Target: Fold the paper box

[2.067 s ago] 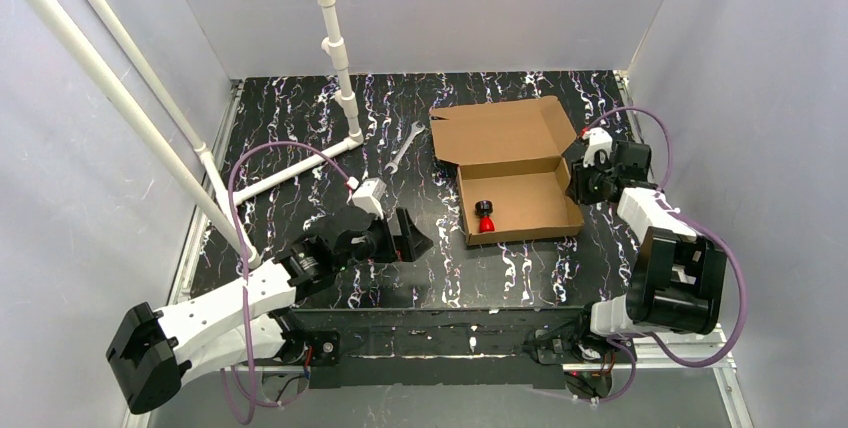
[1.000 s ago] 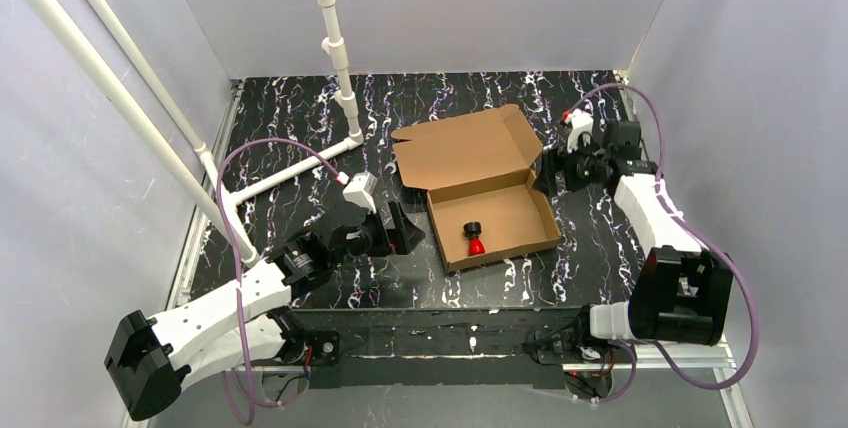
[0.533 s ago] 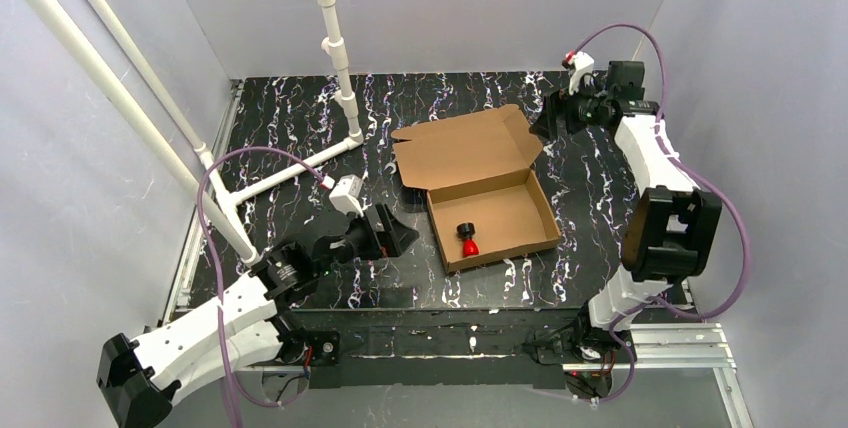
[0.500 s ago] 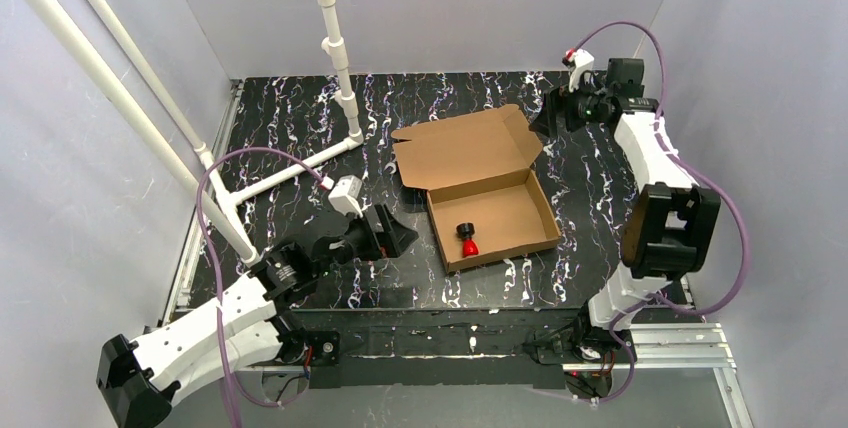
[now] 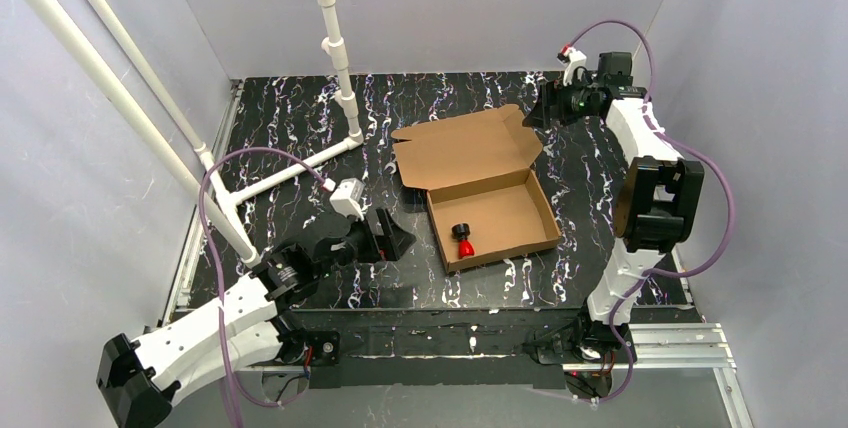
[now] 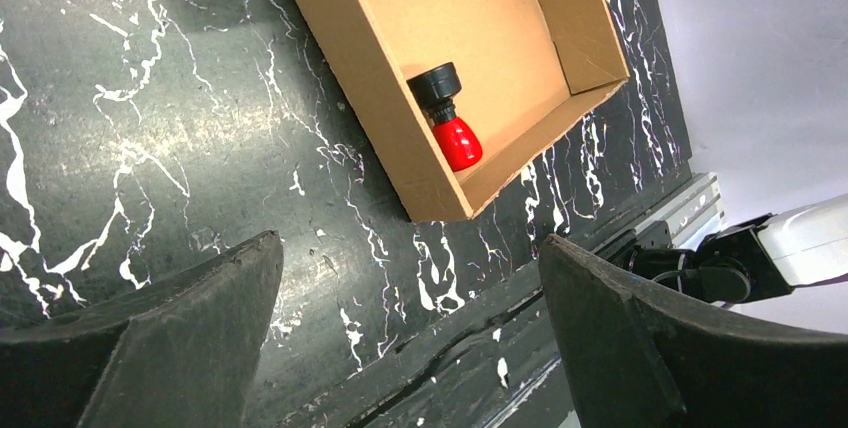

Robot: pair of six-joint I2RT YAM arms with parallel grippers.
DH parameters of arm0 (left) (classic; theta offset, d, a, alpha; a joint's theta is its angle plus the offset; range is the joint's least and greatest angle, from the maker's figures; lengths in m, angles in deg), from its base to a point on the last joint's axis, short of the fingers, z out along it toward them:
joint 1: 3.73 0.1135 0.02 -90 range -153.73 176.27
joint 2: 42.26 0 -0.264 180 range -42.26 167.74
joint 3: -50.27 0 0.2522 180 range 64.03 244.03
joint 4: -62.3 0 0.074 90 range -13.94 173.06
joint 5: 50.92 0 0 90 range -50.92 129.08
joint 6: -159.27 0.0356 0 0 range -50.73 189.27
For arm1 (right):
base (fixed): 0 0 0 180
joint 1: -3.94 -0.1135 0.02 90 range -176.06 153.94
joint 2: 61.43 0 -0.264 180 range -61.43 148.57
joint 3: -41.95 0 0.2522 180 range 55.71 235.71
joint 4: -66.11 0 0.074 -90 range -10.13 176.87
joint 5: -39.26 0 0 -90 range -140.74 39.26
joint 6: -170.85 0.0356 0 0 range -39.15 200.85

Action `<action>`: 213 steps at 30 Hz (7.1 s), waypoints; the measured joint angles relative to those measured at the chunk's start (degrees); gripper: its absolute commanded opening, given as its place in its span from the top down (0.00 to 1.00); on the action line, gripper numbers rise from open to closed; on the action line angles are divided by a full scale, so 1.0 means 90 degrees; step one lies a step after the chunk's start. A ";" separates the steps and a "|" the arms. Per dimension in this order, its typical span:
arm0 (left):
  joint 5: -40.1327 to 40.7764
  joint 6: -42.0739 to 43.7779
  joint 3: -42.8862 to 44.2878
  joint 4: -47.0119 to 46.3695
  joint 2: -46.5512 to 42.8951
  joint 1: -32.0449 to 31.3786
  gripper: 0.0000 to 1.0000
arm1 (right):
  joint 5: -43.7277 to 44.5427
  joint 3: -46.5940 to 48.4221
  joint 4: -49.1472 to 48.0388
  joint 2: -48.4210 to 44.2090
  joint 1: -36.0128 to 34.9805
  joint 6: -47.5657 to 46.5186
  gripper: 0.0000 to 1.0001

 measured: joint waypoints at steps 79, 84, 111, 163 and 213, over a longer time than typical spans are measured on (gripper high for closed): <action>-0.0027 -0.0129 0.0075 -0.0347 0.0476 0.0163 0.02 | 0.0214 0.1734 0.0396 0.2217 -0.0301 0.0670 0.48; 0.0083 -0.0342 0.0075 -0.0180 0.0199 0.0168 0.02 | 0.0199 0.1768 0.0296 0.2499 -0.0296 0.1032 0.92; -0.0304 0.0189 -0.0376 -0.4690 0.2820 0.1836 0.07 | -0.2521 -0.3536 -0.7932 -0.0294 0.0503 0.5117 0.99; -0.1809 0.1996 0.0347 -0.5224 0.3247 0.2212 1.00 | -0.1979 -0.2072 -0.3400 -0.0427 0.0177 0.1804 0.39; -0.1260 0.5183 0.0318 -0.4121 0.2142 0.1491 1.00 | -0.3254 -0.1481 0.4813 -0.1695 0.2035 -0.6885 0.40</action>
